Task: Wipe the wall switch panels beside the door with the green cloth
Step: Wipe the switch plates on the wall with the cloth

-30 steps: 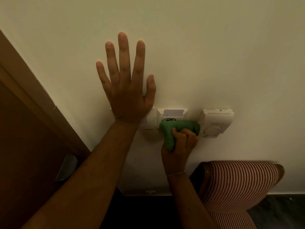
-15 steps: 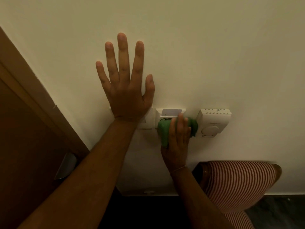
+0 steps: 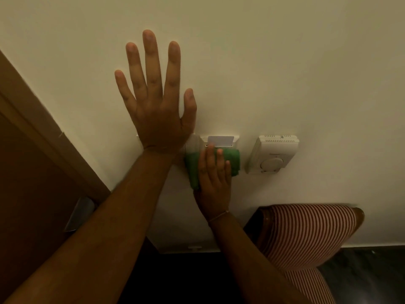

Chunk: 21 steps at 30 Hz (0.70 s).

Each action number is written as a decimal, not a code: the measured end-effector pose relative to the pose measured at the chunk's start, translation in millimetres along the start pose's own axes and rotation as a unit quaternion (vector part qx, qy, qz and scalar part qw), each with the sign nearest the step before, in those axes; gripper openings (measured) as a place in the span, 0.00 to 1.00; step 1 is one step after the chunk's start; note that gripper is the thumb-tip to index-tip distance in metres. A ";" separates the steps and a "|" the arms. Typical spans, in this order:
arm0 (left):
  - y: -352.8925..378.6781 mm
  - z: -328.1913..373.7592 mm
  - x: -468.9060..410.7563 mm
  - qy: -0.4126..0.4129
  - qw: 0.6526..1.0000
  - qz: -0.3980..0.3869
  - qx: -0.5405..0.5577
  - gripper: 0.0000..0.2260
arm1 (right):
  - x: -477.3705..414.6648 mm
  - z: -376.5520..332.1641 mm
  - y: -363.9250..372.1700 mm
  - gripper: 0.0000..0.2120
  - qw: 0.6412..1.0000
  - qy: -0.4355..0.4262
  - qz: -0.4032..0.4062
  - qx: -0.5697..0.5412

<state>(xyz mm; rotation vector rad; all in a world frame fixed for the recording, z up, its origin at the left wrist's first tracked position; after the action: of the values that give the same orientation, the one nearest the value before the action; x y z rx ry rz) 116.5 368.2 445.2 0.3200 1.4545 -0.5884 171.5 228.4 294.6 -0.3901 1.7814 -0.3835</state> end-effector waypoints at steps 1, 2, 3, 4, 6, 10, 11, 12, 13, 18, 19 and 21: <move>0.0 -0.4 -0.2 0.000 1.000 0.000 -0.002 0.28 | 1.6 5.7 -3.6 0.34 0.999 0.032 0.019 -0.003; -0.4 -0.8 -0.3 0.001 1.000 -0.001 -0.001 0.28 | 2.8 11.1 -7.1 0.34 0.996 0.073 0.040 -0.012; -1.0 -1.2 -0.1 0.003 1.000 -0.004 0.001 0.28 | 3.2 15.0 -9.4 0.38 0.992 0.111 0.058 -0.025; -1.6 -1.5 0.3 0.005 1.000 -0.008 0.003 0.28 | 2.4 15.5 -10.4 0.42 0.987 0.138 0.071 -0.041; -2.6 -0.2 0.5 0.007 1.000 -0.013 0.004 0.28 | -1.9 7.9 -7.7 0.46 0.983 0.150 0.077 -0.071; -3.3 0.8 -0.1 0.004 1.000 -0.012 -0.004 0.28 | -8.9 -21.0 6.4 0.43 0.994 0.078 0.016 -0.076; -3.4 0.5 -0.1 0.004 1.000 -0.012 -0.005 0.28 | -9.1 -25.2 9.6 0.43 0.997 0.048 -0.004 -0.057; -3.2 0.1 -0.1 0.004 1.000 -0.011 -0.004 0.28 | -9.1 -26.2 11.6 0.44 0.999 0.023 -0.017 -0.036; -3.1 0.0 0.0 0.003 1.000 -0.011 -0.004 0.28 | -9.1 -24.3 12.0 0.44 1.000 0.003 -0.023 -0.018; -4.7 -0.8 0.6 0.004 1.000 -0.017 -0.006 0.29 | -4.0 0.7 -5.0 0.44 0.999 0.031 0.015 0.021; -5.5 -1.3 0.5 0.004 1.000 -0.018 -0.006 0.29 | -2.4 4.1 -8.7 0.44 0.998 0.061 0.029 0.020; -6.3 -0.1 0.3 0.002 1.000 -0.019 -0.005 0.29 | -2.1 5.4 -12.0 0.45 0.991 0.119 0.056 -0.001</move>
<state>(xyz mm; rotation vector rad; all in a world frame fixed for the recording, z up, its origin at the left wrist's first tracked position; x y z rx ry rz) 112.9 362.9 445.8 0.2864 1.4702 -0.6124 178.0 218.4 300.6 -0.2522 2.0255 -0.3608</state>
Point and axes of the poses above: each hand's wrist, its own x-axis away from the middle knuckle, its own y-axis out of the palm, z = x × y, the point moved 1 cm from there along -x, towards the middle knuckle, and after that the axes turned 9 degrees about -x, right-handed, at the moved point
